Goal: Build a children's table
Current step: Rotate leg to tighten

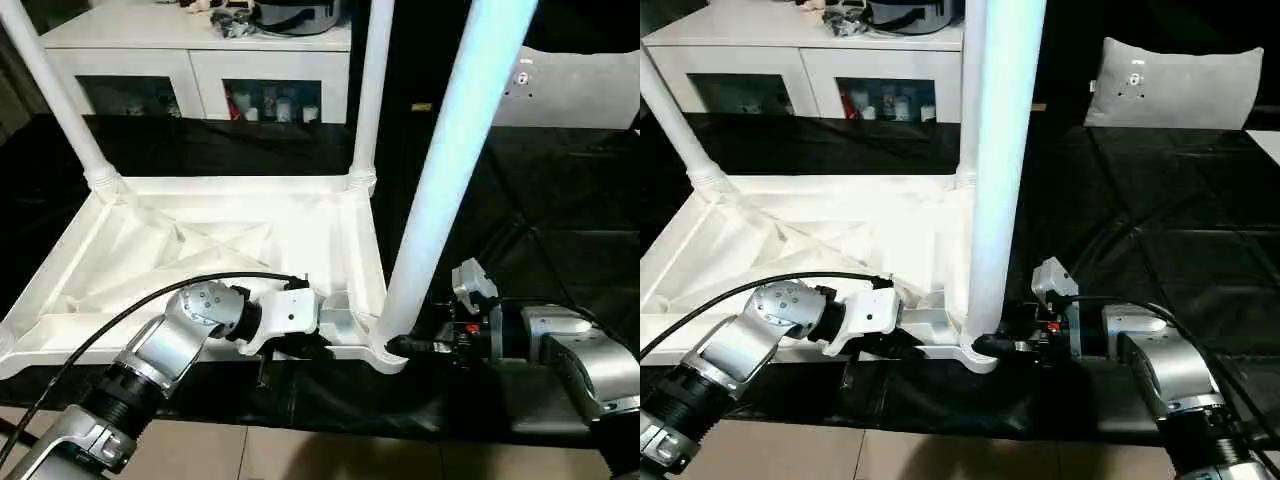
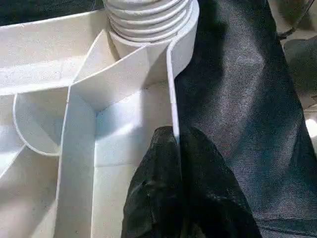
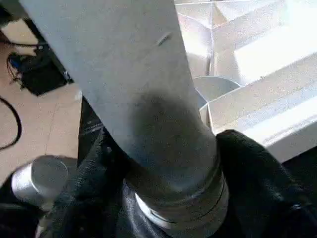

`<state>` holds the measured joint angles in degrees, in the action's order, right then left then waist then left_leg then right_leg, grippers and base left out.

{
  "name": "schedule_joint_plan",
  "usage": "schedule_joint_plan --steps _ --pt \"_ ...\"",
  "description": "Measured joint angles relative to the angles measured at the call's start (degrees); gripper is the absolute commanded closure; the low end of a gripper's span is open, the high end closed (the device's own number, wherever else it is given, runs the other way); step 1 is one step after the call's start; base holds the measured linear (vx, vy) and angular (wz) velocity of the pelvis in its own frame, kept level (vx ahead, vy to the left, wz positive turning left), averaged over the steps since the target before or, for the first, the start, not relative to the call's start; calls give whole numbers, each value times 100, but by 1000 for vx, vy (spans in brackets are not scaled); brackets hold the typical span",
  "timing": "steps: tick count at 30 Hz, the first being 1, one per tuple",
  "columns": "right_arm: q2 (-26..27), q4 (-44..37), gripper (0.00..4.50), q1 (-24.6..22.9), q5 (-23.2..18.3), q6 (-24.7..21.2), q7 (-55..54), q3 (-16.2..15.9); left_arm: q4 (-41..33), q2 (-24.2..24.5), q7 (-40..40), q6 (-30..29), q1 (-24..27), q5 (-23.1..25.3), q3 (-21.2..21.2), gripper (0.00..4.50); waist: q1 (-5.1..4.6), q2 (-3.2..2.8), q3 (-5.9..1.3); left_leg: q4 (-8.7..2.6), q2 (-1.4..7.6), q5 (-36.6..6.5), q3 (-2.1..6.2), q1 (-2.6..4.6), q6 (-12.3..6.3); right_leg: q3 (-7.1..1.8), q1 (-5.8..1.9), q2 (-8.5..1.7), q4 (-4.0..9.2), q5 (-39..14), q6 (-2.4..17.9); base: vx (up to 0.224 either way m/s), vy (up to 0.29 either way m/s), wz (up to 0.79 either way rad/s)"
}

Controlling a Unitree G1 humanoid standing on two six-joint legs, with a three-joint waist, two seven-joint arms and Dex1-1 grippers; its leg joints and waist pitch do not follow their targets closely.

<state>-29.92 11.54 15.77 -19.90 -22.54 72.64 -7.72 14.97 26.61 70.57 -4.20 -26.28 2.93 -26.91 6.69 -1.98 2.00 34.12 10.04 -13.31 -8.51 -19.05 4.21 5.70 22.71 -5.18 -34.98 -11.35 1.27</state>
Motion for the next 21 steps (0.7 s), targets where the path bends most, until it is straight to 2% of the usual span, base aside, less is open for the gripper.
schedule_joint_plan --steps 6,11,12,15,16,21 --pt "28 -17 90 8 -1 89 -48 -71 -4 -11 2 4 1 -2 -5 450 12 -1 -1 0 -1 0 0 -2 0 0 0 0 2 0 -1 0 0 0" --pt "56 -17 90 4 28 151 -85 -108 -2 -10 0 4 0 0 -4 450 10 0 0 0 -1 0 0 -2 0 0 0 0 1 0 0 0 0 0" --pt "59 -17 116 4 25 144 -84 -108 -2 -10 0 4 0 0 -4 450 11 -1 0 0 0 0 0 -2 0 0 0 0 1 0 0 0 0 0" --pt "65 -17 126 5 17 133 -100 -90 -3 -11 7 8 0 -1 -6 450 14 -1 0 0 -1 0 0 -2 0 0 0 0 1 0 0 0 0 0" --pt "64 -17 149 5 17 127 -100 -86 -3 -10 22 13 0 -2 -6 450 17 -1 0 0 0 0 0 -2 0 0 0 0 1 0 0 0 0 0" --pt "65 -17 173 3 19 126 -121 -85 -6 -11 45 14 -1 -5 -11 450 25 -1 -1 0 0 0 0 -2 0 0 1 0 1 0 0 0 0 0"
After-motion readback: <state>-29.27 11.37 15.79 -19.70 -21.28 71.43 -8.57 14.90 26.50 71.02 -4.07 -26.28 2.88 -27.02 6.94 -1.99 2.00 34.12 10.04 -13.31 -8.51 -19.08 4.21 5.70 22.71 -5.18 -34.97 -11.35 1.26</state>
